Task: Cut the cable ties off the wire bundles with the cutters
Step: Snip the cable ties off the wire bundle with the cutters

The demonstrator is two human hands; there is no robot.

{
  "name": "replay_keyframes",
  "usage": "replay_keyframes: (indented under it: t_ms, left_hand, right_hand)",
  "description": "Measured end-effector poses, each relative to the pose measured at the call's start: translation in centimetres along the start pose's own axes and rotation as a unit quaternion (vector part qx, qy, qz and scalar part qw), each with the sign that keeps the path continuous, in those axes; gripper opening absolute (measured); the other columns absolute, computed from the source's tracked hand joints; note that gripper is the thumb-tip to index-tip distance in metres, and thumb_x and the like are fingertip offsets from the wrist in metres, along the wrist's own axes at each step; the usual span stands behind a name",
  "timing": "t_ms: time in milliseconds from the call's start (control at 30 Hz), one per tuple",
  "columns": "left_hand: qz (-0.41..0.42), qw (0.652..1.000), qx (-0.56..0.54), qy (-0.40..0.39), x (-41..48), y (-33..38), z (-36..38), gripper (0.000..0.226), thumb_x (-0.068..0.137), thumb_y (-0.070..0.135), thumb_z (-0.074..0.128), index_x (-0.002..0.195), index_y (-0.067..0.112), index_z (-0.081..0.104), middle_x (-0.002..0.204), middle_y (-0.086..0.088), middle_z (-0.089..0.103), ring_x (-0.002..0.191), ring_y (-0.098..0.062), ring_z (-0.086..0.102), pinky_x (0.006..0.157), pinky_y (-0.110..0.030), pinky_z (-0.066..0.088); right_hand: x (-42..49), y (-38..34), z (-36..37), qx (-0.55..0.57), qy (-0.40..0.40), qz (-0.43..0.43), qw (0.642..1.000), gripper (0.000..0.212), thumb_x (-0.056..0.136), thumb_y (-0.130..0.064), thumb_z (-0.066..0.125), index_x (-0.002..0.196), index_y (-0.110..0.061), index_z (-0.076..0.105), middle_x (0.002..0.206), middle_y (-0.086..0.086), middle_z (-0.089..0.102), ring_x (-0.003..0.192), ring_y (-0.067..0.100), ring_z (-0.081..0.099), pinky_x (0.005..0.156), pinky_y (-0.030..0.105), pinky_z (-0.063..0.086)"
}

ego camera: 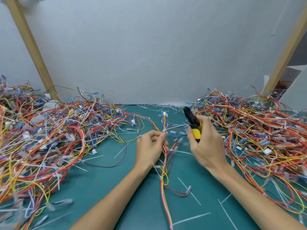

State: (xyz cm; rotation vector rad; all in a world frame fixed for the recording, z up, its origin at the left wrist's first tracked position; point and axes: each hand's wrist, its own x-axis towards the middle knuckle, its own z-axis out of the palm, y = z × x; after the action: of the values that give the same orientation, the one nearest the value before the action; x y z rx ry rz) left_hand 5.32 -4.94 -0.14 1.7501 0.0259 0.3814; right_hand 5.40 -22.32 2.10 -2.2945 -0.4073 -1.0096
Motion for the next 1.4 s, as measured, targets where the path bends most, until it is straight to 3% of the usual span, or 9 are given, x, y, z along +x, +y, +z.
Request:
replay_keyframes:
  t_ms: [133, 200, 300, 400, 500, 700, 800, 1067, 1400]
  left_hand:
    - [-0.026, 0.999, -0.023, 0.005, 0.0, -0.2, -0.1, 0.018, 0.093, 0.022, 0.064, 0.077, 0.013, 0.065, 0.062, 0.004, 0.072, 0.052, -0.007, 0.066, 0.054, -0.014, 0.049]
    - [-0.032, 0.999, -0.037, -0.002, 0.2, -0.2, -0.3, 0.017, 0.094, 0.023, 0.063, 0.081, 0.012, 0.065, 0.065, 0.002, 0.073, 0.055, -0.009, 0.068, 0.058, -0.017, 0.052]
    - [-0.046, 0.989, -0.128, -0.049, 0.3, -0.2, -0.6, 0.012, 0.094, 0.017, 0.062, 0.085, 0.009, 0.064, 0.066, -0.002, 0.072, 0.058, -0.015, 0.068, 0.064, -0.027, 0.058]
    - [-0.062, 0.978, -0.169, -0.104, 0.5, -0.1, -1.3, 0.008, 0.087, 0.014, 0.068, 0.09, 0.007, 0.066, 0.069, -0.005, 0.073, 0.062, -0.015, 0.07, 0.065, -0.024, 0.058]
    - [-0.096, 0.961, -0.197, -0.171, 0.6, -0.1, -2.2, 0.02, 0.076, 0.017, 0.075, 0.089, 0.004, 0.067, 0.075, -0.015, 0.072, 0.067, -0.021, 0.07, 0.069, -0.026, 0.058]
    - [-0.088, 0.977, -0.176, -0.086, 0.3, -0.2, -1.7, 0.011, 0.088, 0.005, 0.067, 0.09, -0.006, 0.063, 0.076, -0.017, 0.074, 0.068, -0.023, 0.073, 0.064, -0.027, 0.06]
    - [-0.086, 0.979, -0.174, -0.059, 0.5, -0.1, -1.8, 0.012, 0.088, 0.003, 0.066, 0.088, -0.008, 0.062, 0.075, -0.017, 0.073, 0.068, -0.024, 0.073, 0.062, -0.027, 0.059]
    - [-0.108, 0.98, -0.152, -0.064, 0.3, 0.2, -1.5, 0.016, 0.087, 0.001, 0.068, 0.089, -0.014, 0.063, 0.073, -0.022, 0.072, 0.062, -0.024, 0.072, 0.058, -0.025, 0.057]
    - [-0.103, 0.983, -0.122, -0.088, 0.6, -0.5, -1.4, 0.01, 0.086, 0.003, 0.07, 0.077, -0.001, 0.068, 0.07, -0.02, 0.071, 0.065, -0.03, 0.073, 0.056, -0.028, 0.057]
  right_hand:
    - [-0.8, 2.0, 0.0, -0.033, -0.052, 0.043, 0.997, 0.031, 0.089, -0.023, 0.066, 0.076, -0.02, 0.038, 0.058, -0.009, 0.038, 0.05, 0.014, 0.04, 0.045, 0.028, 0.024]
    - [-0.6, 2.3, -0.2, -0.032, -0.061, 0.051, 0.996, 0.031, 0.087, -0.021, 0.067, 0.076, -0.02, 0.038, 0.057, -0.008, 0.038, 0.051, 0.009, 0.04, 0.044, 0.027, 0.026]
    - [-0.4, 2.6, 0.0, -0.038, -0.078, 0.086, 0.993, 0.023, 0.082, -0.025, 0.069, 0.086, -0.021, 0.046, 0.066, -0.009, 0.045, 0.058, 0.018, 0.045, 0.051, 0.03, 0.029]
    - [-0.5, 2.8, 0.1, -0.04, -0.092, 0.096, 0.99, 0.025, 0.081, -0.027, 0.068, 0.077, -0.02, 0.044, 0.067, -0.006, 0.044, 0.06, 0.017, 0.043, 0.051, 0.029, 0.027]
    - [-0.5, 2.7, -0.1, -0.053, -0.106, 0.098, 0.988, 0.026, 0.083, -0.031, 0.063, 0.079, -0.022, 0.039, 0.071, -0.007, 0.043, 0.063, 0.017, 0.042, 0.052, 0.031, 0.026]
    - [-0.6, 2.4, 0.1, -0.181, -0.161, 0.101, 0.965, 0.037, 0.085, -0.044, 0.056, 0.109, -0.018, 0.043, 0.098, 0.001, 0.048, 0.09, 0.028, 0.048, 0.075, 0.04, 0.039]
    - [-0.6, 2.5, 0.3, -0.243, -0.196, 0.09, 0.946, 0.048, 0.083, -0.05, 0.055, 0.12, -0.02, 0.045, 0.108, 0.002, 0.05, 0.099, 0.028, 0.047, 0.083, 0.041, 0.036]
    - [-0.8, 2.7, 0.4, -0.246, -0.2, 0.041, 0.947, 0.044, 0.075, -0.046, 0.063, 0.107, -0.018, 0.053, 0.096, 0.003, 0.053, 0.087, 0.028, 0.046, 0.077, 0.041, 0.036]
    - [-1.0, 2.6, 0.8, -0.218, -0.198, 0.007, 0.956, 0.044, 0.068, -0.045, 0.055, 0.103, -0.018, 0.056, 0.089, 0.002, 0.055, 0.084, 0.029, 0.049, 0.072, 0.041, 0.039]
